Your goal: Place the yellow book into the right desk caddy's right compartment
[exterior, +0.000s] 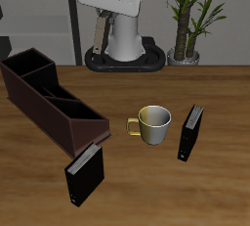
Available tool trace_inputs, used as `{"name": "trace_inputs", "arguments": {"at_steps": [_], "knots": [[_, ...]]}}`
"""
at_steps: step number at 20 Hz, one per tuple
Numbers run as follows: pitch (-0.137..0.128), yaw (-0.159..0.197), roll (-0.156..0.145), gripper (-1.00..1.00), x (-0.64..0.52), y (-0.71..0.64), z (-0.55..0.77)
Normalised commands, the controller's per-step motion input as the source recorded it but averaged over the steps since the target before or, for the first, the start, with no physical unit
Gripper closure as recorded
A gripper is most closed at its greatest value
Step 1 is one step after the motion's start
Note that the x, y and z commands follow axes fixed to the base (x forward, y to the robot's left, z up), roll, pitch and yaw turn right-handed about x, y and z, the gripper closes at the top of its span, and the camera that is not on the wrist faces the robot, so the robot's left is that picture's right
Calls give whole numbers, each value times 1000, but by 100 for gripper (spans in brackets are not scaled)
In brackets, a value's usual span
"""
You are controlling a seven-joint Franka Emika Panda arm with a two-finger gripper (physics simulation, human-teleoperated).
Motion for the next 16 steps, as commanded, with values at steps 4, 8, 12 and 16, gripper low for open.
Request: {"name": "trace_inputs", "arguments": {"at_steps": [4,8,12,16], "knots": [[-16,-36,-43,100,-365,-472,2],[-9,-51,-7,100,-307,-318,55],[-19,-110,-40,100,-287,-423,145],[-6,-87,-35,100,-223,-379,74]]}}
